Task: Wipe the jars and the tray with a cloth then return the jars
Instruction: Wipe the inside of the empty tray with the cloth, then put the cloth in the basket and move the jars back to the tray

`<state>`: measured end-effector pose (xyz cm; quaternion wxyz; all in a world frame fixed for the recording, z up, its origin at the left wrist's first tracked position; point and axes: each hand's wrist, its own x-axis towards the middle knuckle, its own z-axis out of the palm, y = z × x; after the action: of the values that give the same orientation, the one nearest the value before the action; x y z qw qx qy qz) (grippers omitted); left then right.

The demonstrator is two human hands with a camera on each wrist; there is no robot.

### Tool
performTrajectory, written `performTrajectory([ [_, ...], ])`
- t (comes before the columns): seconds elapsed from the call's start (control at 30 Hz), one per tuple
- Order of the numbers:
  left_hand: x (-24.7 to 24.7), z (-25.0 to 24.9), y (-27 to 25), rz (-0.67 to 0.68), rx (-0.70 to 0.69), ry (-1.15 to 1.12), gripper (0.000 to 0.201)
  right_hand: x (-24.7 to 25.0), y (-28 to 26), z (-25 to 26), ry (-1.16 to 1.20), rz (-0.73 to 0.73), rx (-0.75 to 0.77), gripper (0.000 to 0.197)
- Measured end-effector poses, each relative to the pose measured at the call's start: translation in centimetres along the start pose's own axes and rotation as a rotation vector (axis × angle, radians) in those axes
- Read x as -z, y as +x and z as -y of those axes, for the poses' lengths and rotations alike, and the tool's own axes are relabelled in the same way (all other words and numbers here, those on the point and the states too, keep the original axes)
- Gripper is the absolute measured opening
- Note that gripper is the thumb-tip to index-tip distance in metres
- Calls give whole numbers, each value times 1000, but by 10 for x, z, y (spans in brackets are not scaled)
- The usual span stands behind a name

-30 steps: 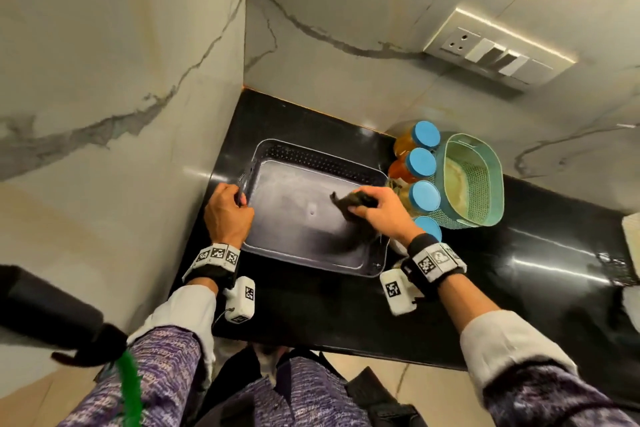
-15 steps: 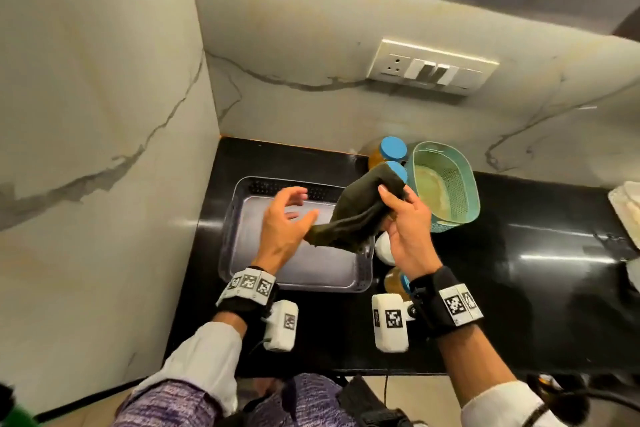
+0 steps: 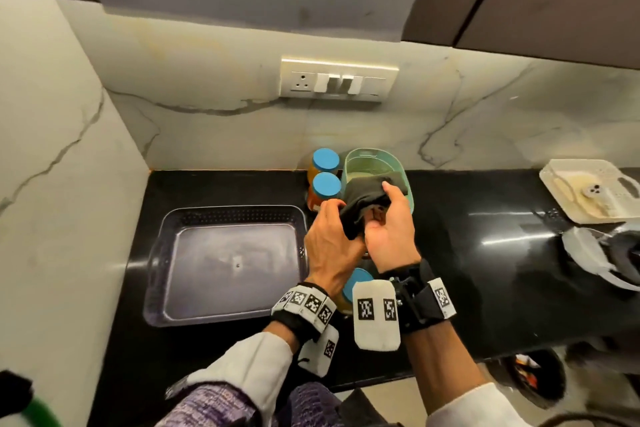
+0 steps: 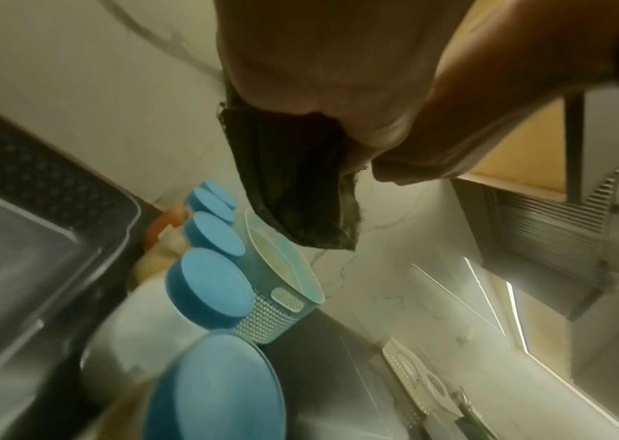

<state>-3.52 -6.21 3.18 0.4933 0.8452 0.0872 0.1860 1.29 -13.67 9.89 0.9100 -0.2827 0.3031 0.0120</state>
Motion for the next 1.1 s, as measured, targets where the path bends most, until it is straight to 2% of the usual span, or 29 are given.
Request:
performTrajectory([
  [0.03,-7,0,1,-9,21,-33,35,1,0,9,5,24,-55,43],
  [0.07,-14,0,2,-14,40,-51,29,1,-3,18,-68,32,-28,42],
  [0.1,-19,0,2,-16,56,-57,24,1,2,27,-11,-8,-60,37],
  [0.13,-25,0,2,-14,70,-65,20,5,16,37,7,-24,-28,27],
  [0.17,-28,0,2,-11,79,-89,15,11,19,44,-129,-72,39,24],
  [0.23,-37,-1,4,3,86,-180,10,12,25,60,-223,-120,48,35],
  [0.4,-64,-13,15,12,105,-315,13,29,33,78,-466,-116,294,21],
  [0.47,-75,-17,19,6,93,-331,15,36,41,80,-563,-72,386,25],
  [0.57,-87,-19,25,-9,65,-337,15,41,47,85,-694,34,399,31],
  [0.73,-101,-26,33,-9,-79,-308,13,46,69,90,-835,156,474,39],
  [0.8,-107,-24,36,18,-75,-303,15,44,76,88,-891,113,549,35],
  [0.9,-112,-21,40,129,-34,-321,24,33,91,87,-989,-13,773,19],
  [1.0,-112,-19,42,248,22,-356,42,14,112,89,-1119,-95,978,16],
  [1.07,-110,-12,44,290,84,-357,53,0,132,86,-1258,-126,1029,19],
  [1.1,-108,-7,44,299,122,-329,56,-6,144,83,-1362,-137,1002,19],
])
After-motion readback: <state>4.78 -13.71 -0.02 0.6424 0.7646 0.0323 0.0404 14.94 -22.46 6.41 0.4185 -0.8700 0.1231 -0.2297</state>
